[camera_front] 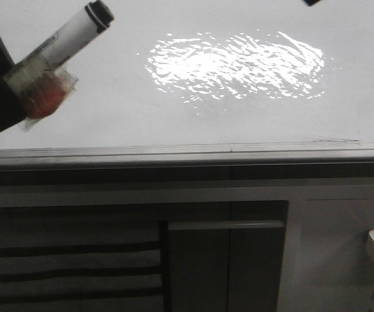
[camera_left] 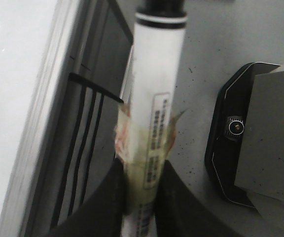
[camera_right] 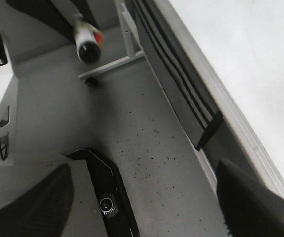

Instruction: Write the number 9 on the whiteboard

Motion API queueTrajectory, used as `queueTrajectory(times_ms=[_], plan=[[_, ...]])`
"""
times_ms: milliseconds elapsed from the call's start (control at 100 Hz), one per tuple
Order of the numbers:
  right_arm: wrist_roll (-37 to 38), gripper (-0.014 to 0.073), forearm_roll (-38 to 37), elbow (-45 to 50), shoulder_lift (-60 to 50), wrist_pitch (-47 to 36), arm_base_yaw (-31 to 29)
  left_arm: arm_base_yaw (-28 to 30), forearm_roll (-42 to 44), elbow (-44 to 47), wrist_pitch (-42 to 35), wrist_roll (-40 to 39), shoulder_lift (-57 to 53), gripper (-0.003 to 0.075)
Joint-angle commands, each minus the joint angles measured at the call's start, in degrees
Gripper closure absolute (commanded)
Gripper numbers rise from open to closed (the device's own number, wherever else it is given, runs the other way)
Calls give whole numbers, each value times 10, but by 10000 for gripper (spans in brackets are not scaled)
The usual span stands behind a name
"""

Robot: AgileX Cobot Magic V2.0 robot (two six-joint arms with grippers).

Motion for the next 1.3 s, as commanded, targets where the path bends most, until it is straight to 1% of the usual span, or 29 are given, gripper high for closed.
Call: queueTrajectory(times_ms=[0, 130, 260, 640, 710, 900, 1190, 1240, 1290], plan=[[-35, 114, 30, -37, 17, -31, 38, -22, -13, -18, -23, 4, -13, 741], [-43, 174, 30, -50, 49, -70, 94, -33, -13, -18, -23, 4, -13, 741], [-58, 190, 30, -50, 79, -106, 138, -33, -13, -18, -23, 4, -13, 741], [-58, 197, 32, -50, 134, -163, 190, -33, -13, -18, -23, 4, -13, 741], [-58, 242, 32, -50, 135, -168, 196, -33, -13, -18, -23, 4, -13, 741], [-58, 410, 32, -50, 135, -171, 195, -33, -13, -18, -23, 4, -13, 741], [-58, 614, 32, -50, 135, -171, 195, -33, -13, -18, -24, 3, -13, 739], [-58, 642, 32, -50, 135, -171, 195, -33, -13, -18, -24, 3, -13, 723], [-58, 652, 32, -50, 135, -171, 195, -33, -10, -18, -24, 3, -13, 664]])
